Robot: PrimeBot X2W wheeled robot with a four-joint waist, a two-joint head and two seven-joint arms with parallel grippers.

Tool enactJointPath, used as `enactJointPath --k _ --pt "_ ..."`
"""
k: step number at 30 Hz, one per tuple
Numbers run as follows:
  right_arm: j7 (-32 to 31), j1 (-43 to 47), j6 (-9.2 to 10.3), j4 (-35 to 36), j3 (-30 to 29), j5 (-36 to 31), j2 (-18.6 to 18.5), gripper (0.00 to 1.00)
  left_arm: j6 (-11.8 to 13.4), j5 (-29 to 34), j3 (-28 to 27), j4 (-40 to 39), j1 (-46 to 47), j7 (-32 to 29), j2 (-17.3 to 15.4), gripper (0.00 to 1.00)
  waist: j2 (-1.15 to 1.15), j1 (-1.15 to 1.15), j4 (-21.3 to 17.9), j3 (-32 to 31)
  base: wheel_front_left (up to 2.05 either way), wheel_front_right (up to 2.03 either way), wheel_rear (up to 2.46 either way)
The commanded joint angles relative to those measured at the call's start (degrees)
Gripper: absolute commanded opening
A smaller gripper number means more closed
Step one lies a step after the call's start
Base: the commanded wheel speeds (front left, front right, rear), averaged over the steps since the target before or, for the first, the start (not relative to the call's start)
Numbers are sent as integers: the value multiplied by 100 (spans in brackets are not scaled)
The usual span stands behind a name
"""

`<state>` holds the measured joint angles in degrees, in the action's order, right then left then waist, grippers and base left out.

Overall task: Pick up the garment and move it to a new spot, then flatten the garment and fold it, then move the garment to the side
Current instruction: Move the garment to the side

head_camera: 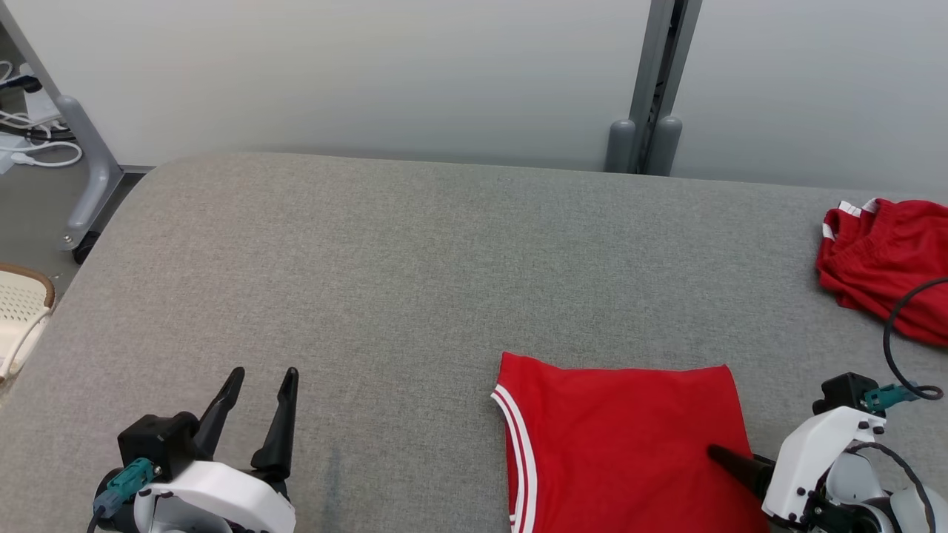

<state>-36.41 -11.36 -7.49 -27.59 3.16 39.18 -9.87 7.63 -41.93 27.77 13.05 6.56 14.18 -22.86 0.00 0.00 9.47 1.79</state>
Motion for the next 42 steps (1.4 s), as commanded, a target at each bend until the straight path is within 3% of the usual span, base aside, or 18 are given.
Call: enactJointPath --k 1,13,14,15,17,30,42 --pt "-62 -59 -3 -102 -12 -9 -4 100 -26 -6 -8 9 120 28 -29 100 0 0 35 21 0 0 0" --pt "-60 -208 -3 -293 298 367 34 98 -53 -40 28 107 171 37 21 100 0 0 171 107 0 0 0" --pt "-32 -207 -3 -298 335 408 11 65 -52 -41 30 120 173 39 25 100 0 0 173 104 0 0 0" --pt "-4 -216 -3 -302 370 446 -12 40 -50 -42 30 128 174 40 28 100 0 0 172 101 0 0 0" --pt "52 -245 -3 -317 440 509 -60 0 -50 -40 29 141 169 36 33 100 0 0 165 93 0 0 0" --pt "733 -788 -3 -7 971 673 -632 0 -104 -46 12 221 207 57 92 100 0 0 -48 91 0 0 0" --pt "1114 -2335 -3 -121 1575 730 -1389 0 -214 123 -68 70 511 93 108 100 0 0 -373 689 0 0 0"
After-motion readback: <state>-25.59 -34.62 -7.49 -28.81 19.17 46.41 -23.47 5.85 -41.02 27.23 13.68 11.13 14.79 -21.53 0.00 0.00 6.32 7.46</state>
